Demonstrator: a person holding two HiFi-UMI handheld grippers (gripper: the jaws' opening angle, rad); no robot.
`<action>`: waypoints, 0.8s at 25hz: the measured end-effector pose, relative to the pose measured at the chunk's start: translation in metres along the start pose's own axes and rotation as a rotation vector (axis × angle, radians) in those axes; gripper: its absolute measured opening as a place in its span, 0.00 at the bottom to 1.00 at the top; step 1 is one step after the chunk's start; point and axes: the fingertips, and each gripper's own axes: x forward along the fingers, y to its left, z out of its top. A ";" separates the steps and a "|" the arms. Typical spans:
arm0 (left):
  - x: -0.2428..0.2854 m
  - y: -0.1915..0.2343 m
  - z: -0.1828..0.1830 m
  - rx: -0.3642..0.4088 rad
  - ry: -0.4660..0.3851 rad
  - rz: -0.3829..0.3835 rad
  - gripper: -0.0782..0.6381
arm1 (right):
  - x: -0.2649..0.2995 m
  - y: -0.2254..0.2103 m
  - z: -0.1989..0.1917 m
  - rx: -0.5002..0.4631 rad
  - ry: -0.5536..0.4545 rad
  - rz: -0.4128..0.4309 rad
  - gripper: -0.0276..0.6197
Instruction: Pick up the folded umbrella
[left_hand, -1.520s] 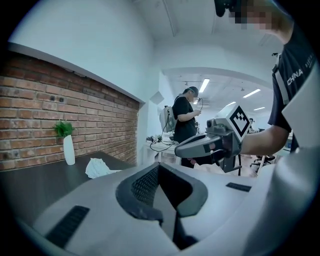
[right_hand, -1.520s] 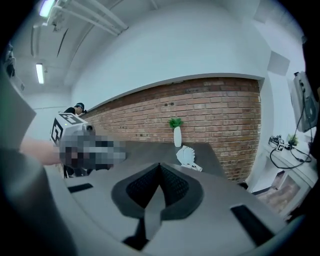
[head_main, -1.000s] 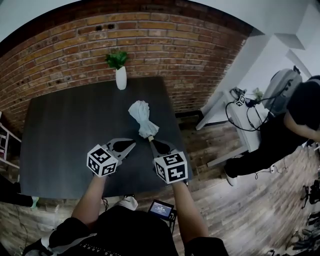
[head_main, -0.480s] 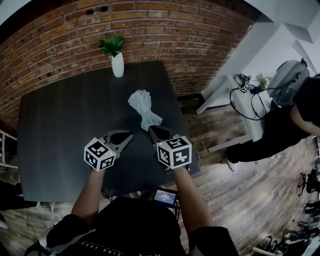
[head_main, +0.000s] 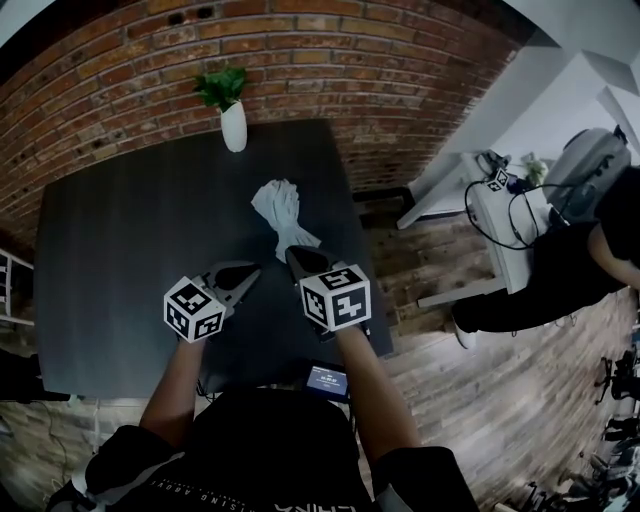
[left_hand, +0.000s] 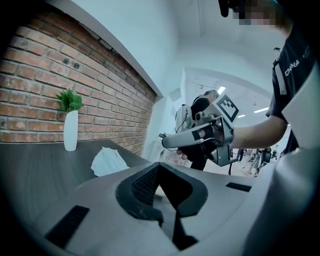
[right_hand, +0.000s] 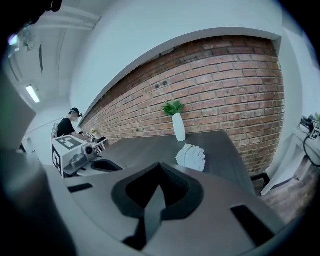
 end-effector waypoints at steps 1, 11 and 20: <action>0.004 -0.002 0.001 -0.003 -0.003 0.004 0.11 | 0.000 -0.004 -0.001 -0.001 0.004 0.006 0.06; 0.018 -0.013 0.007 0.085 0.067 0.071 0.11 | 0.015 -0.032 -0.006 0.014 0.050 0.088 0.06; 0.037 -0.007 0.012 0.035 0.040 0.075 0.11 | 0.035 -0.042 -0.014 0.023 0.117 0.122 0.06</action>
